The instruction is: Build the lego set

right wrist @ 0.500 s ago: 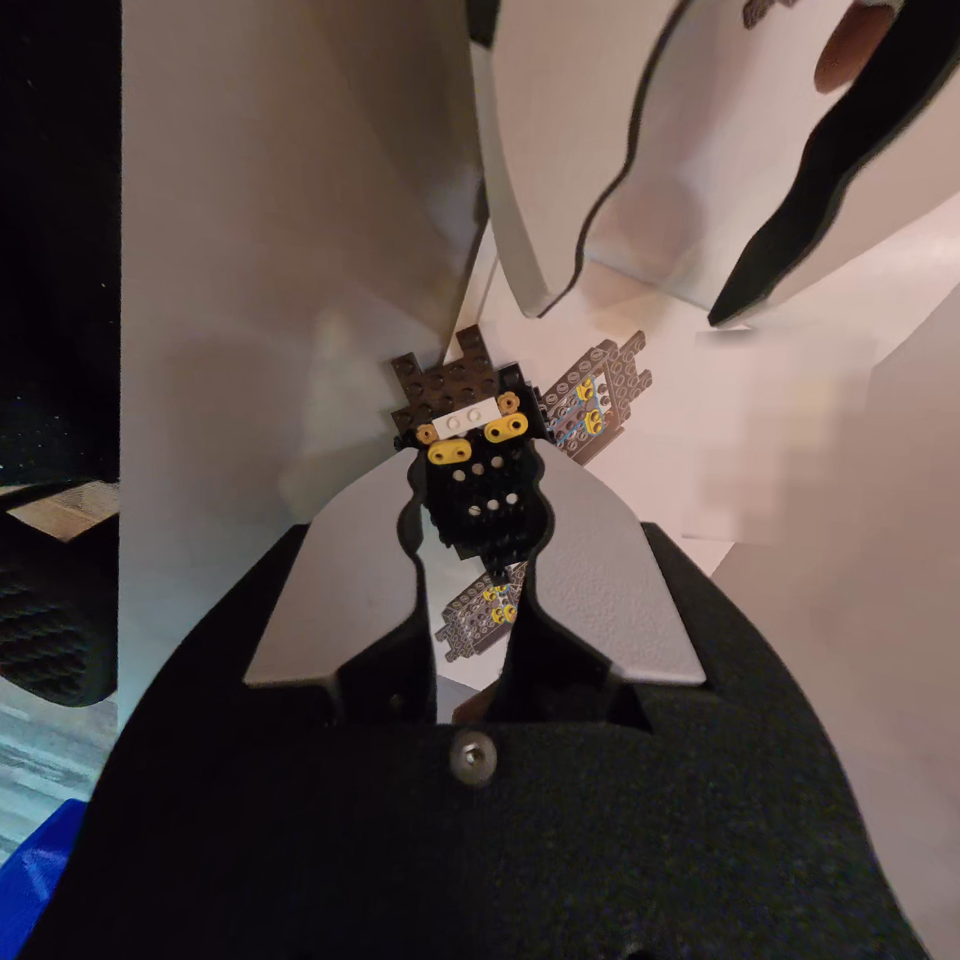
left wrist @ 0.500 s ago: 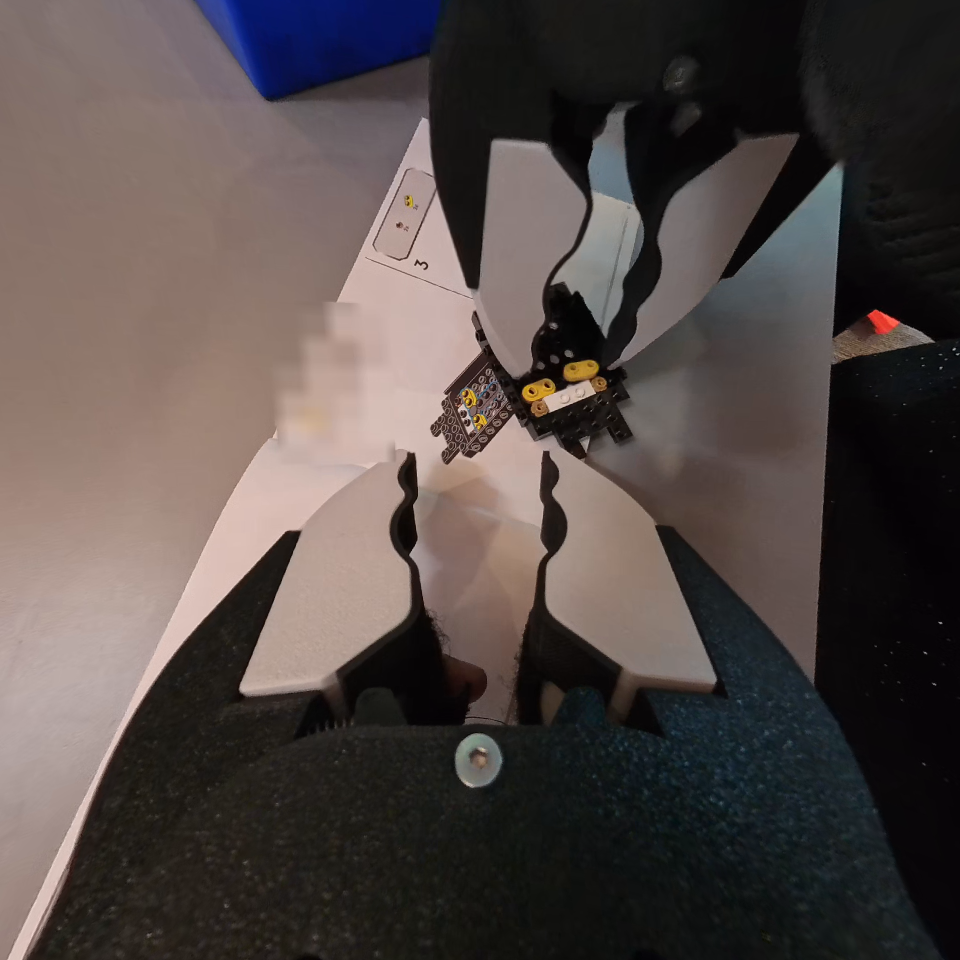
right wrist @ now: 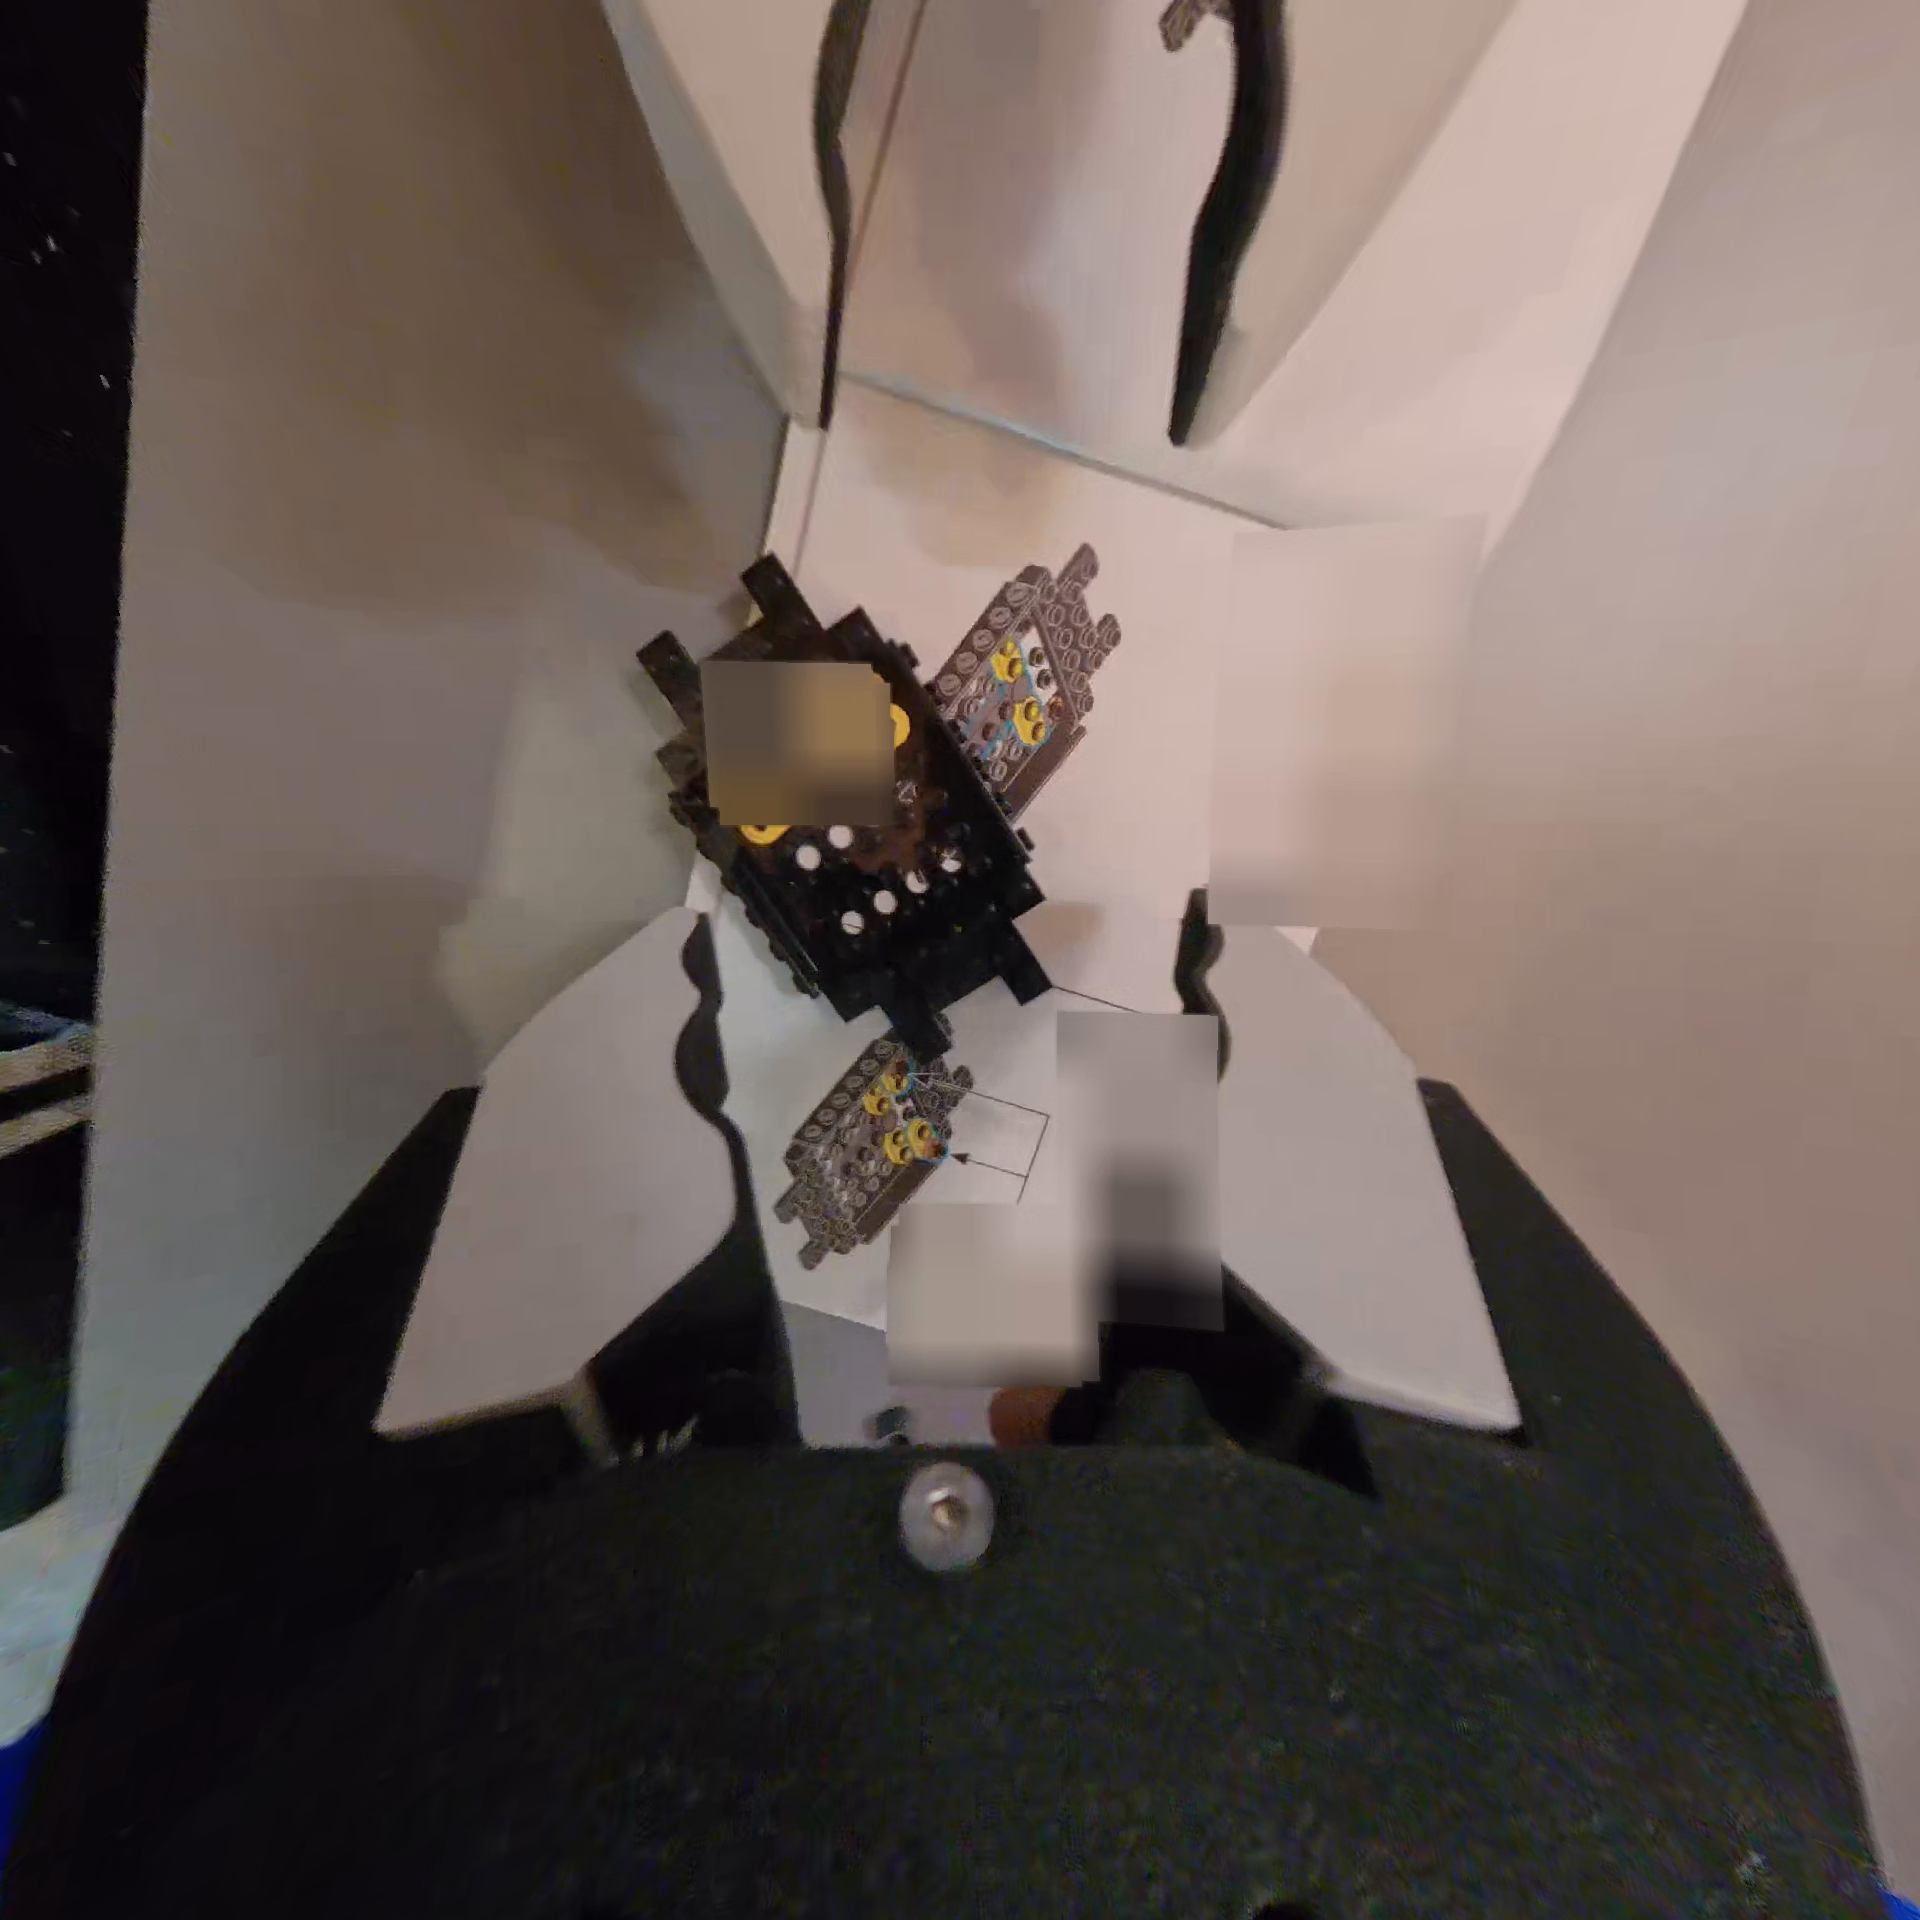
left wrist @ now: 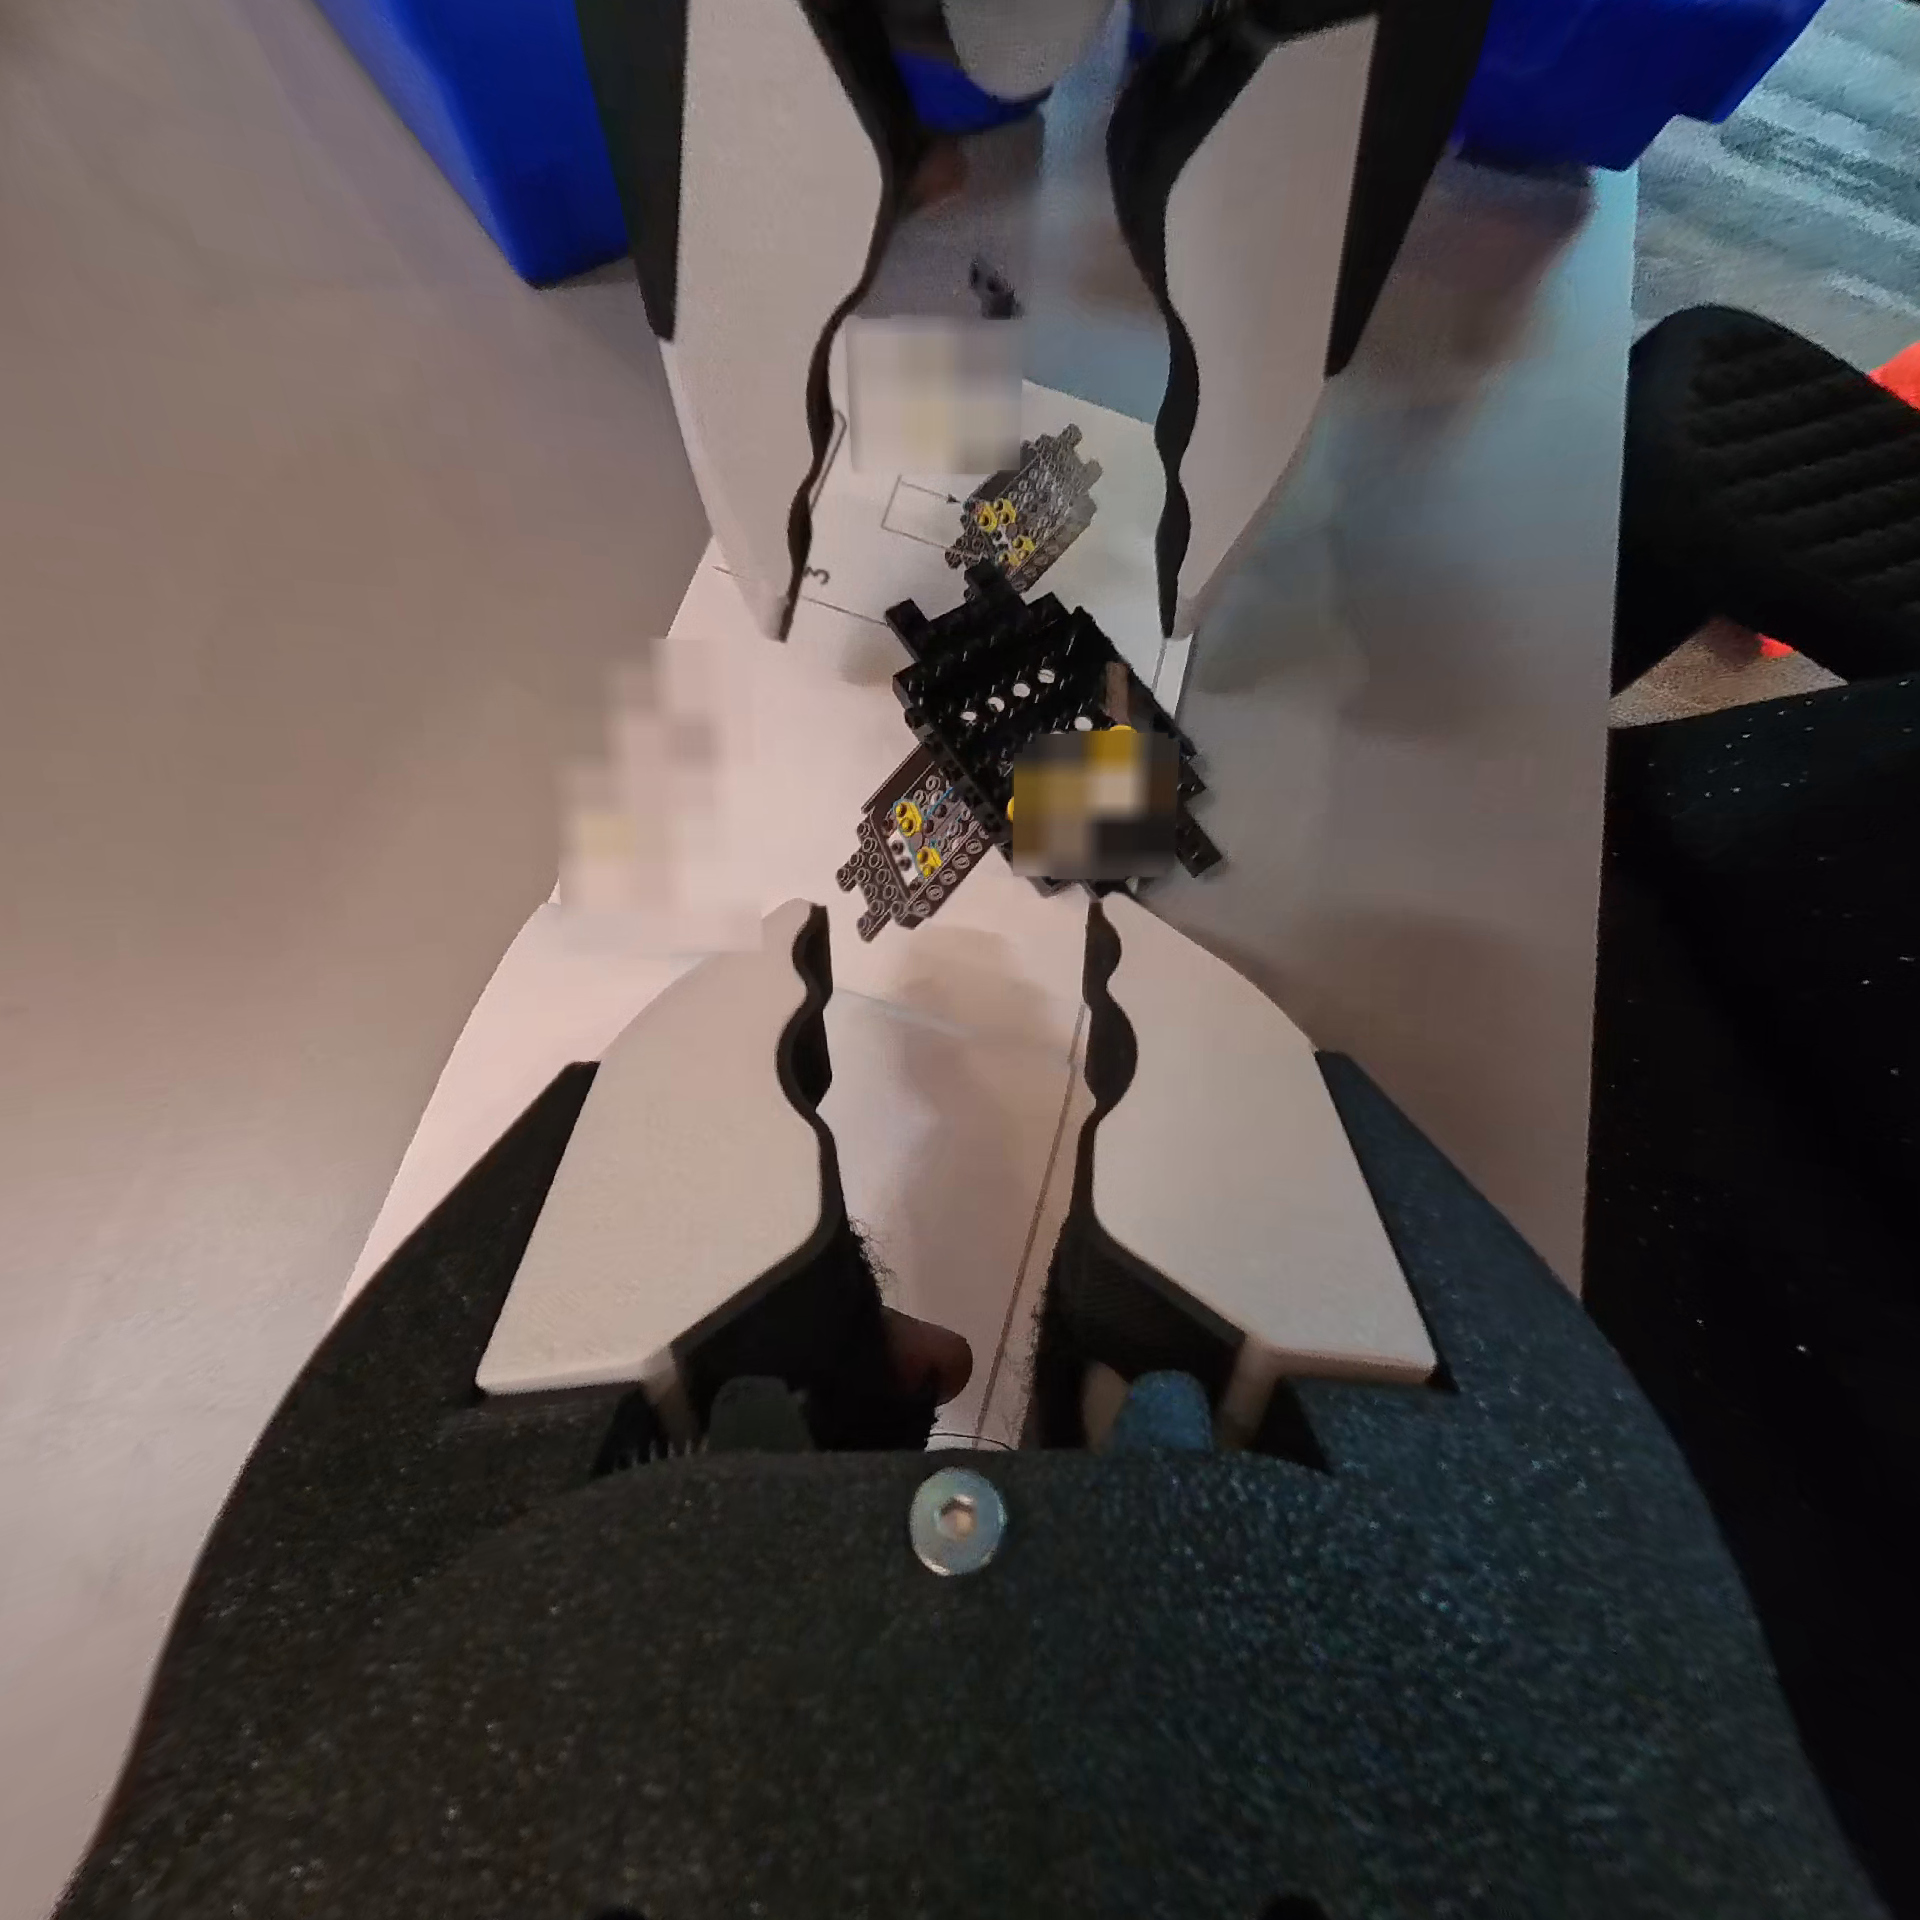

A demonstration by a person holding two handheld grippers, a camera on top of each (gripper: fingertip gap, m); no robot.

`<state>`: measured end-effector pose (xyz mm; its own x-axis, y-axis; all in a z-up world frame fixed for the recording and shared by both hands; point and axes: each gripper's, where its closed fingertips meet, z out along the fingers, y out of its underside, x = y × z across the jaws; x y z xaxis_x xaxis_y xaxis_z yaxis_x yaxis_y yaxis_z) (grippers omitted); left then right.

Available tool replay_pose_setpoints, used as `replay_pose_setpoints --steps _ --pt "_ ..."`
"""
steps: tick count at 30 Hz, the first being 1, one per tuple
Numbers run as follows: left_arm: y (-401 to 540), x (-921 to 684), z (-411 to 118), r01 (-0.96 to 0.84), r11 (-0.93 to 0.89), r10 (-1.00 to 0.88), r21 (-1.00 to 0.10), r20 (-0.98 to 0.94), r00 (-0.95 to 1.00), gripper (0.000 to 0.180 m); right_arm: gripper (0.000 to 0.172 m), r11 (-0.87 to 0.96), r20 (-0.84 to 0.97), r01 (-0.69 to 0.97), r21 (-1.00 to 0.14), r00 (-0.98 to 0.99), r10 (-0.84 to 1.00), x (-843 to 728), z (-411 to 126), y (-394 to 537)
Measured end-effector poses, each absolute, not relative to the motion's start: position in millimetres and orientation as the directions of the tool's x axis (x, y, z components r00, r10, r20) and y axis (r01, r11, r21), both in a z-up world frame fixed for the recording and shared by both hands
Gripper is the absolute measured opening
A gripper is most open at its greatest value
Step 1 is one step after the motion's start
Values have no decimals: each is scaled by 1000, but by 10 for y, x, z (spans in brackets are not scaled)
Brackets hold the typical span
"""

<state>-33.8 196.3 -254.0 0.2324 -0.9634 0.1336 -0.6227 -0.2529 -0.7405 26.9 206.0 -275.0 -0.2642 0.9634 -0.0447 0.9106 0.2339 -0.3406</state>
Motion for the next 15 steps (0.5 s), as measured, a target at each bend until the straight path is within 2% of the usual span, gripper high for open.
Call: replay_pose_setpoints --steps 2,4,9,15 --pt "1963 -336 -2494 -609 -251 -963 -753 133 233 46 92 291 1 894 -341 -309 951 304 -2806 2059" --pt "1974 -342 -2467 -598 -250 -963 -761 131 236 45 92 328 23 891 -314 -338 941 364 -2876 2036" --pt "1977 -349 -2430 -588 -247 -963 -770 126 239 45 81 331 37 882 -335 -339 940 351 -2958 1945" --pt "1988 -377 -2387 -587 -230 -965 -776 102 244 45 70 221 -19 895 -389 -247 969 361 -2955 1877"
